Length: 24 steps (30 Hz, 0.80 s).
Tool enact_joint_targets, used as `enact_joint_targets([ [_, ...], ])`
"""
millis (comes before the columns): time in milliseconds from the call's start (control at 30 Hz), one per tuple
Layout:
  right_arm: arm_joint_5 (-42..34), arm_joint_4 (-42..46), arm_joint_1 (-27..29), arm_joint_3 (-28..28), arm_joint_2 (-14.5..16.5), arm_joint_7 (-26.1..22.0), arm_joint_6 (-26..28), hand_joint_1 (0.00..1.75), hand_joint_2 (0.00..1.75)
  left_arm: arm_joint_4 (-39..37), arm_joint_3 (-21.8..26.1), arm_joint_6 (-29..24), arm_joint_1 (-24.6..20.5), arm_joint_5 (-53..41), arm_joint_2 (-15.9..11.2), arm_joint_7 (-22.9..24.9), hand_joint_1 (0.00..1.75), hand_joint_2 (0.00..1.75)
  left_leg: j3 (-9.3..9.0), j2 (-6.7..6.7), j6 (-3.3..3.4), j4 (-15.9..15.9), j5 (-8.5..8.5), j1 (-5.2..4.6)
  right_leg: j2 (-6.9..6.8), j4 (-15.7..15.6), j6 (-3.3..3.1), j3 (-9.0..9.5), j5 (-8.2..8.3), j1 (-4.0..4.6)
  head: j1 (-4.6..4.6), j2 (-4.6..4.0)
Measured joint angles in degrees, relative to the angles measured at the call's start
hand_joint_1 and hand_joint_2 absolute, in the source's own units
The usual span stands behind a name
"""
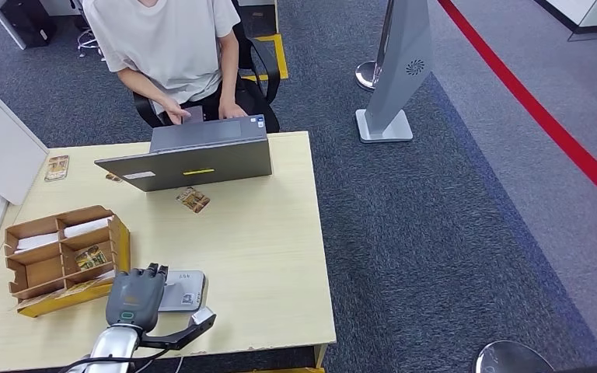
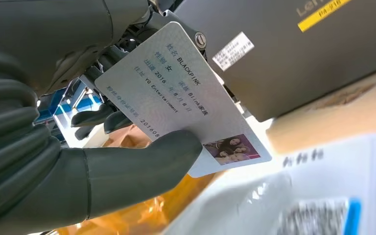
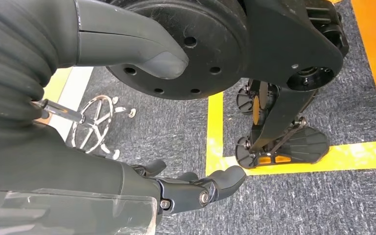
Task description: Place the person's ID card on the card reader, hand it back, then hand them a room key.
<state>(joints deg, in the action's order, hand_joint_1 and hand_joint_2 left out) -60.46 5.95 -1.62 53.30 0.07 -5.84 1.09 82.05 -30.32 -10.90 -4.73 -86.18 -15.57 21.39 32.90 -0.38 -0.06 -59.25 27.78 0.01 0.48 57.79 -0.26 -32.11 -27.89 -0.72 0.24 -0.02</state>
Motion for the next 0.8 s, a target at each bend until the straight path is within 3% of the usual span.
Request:
enact_joint_targets([
  [567,-0.24,0.00,-0.04,0.37,0.09,-0.02,0.03,0.00,1.75,-2.66,-0.66,-0.80,0.32,0.00,0.35,0.58,1.75,1.75,-0.03,-0.04,0.01,0.00,-0.02,0.00,-0.03,0.00,0.00,0.05,0.00,0.00,0.00,0.00],
  [800,-0.61,0.00,0.02,1.13,0.09,0.01,0.05,0.00,1.75,0.36,0.10,2.47,-3.29,0.00,-2.26,-0.25,1.75,1.75,-0.02,-0.04,-0.02,0.00,-0.08,0.03,-0.07,0.02,-0.11,0.01,0.08,0.02,0.01,0.01],
])
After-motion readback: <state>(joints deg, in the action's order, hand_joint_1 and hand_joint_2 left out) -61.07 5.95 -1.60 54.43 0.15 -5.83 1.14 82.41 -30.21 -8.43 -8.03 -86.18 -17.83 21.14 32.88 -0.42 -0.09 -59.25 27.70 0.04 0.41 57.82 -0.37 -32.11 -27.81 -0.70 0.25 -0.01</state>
